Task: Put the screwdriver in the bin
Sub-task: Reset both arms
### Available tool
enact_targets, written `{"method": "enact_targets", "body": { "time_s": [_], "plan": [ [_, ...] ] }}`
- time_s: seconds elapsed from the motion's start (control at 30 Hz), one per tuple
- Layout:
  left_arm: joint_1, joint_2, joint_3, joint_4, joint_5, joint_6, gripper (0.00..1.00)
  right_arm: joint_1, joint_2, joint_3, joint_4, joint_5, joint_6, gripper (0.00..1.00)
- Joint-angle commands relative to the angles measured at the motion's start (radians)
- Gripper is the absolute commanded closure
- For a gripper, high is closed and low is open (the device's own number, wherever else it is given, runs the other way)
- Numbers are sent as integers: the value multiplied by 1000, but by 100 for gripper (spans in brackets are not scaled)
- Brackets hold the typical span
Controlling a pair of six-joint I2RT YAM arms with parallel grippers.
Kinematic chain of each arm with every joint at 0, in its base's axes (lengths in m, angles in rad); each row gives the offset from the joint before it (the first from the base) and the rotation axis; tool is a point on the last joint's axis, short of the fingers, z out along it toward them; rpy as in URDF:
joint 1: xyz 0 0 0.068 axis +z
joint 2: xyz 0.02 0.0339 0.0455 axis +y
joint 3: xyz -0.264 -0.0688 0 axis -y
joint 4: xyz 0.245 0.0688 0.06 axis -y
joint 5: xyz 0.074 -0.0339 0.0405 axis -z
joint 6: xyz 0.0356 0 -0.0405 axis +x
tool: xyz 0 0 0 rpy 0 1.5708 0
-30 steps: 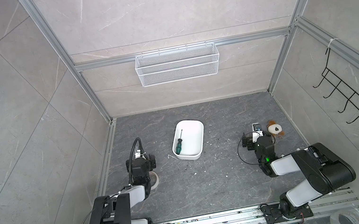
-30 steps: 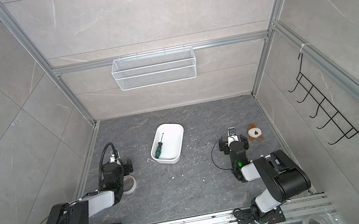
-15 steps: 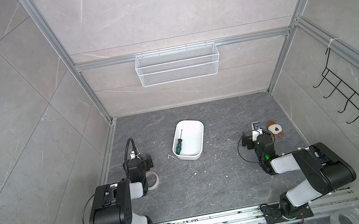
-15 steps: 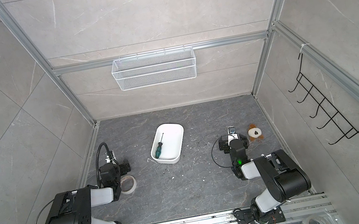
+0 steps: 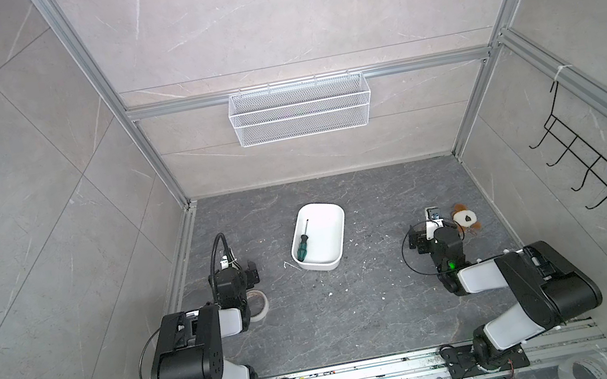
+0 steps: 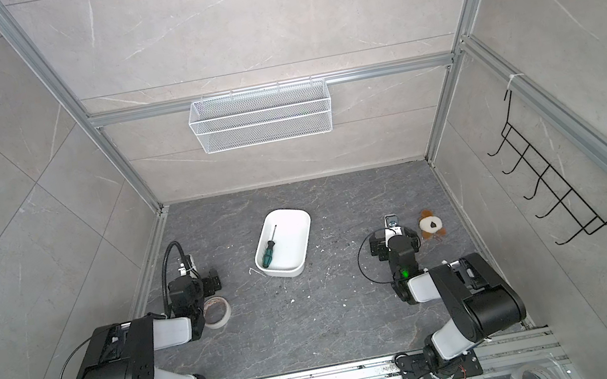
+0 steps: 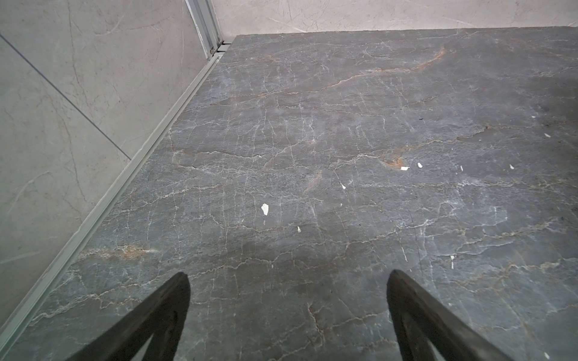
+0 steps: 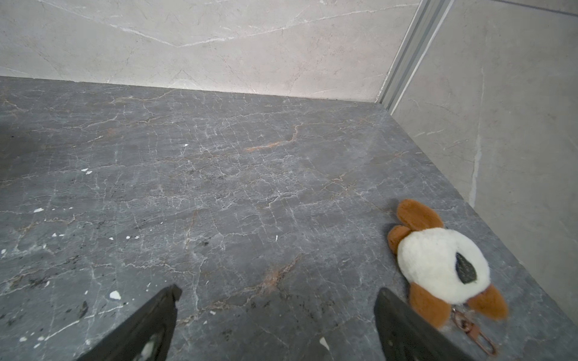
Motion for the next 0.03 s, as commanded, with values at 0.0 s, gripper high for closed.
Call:
{"method": "enact_targets", "body": {
  "time_s": [0.0],
  "plan": [
    [5, -8, 25, 42, 10, -13, 0, -6, -5, 20, -6, -9, 18, 1]
  ]
}}
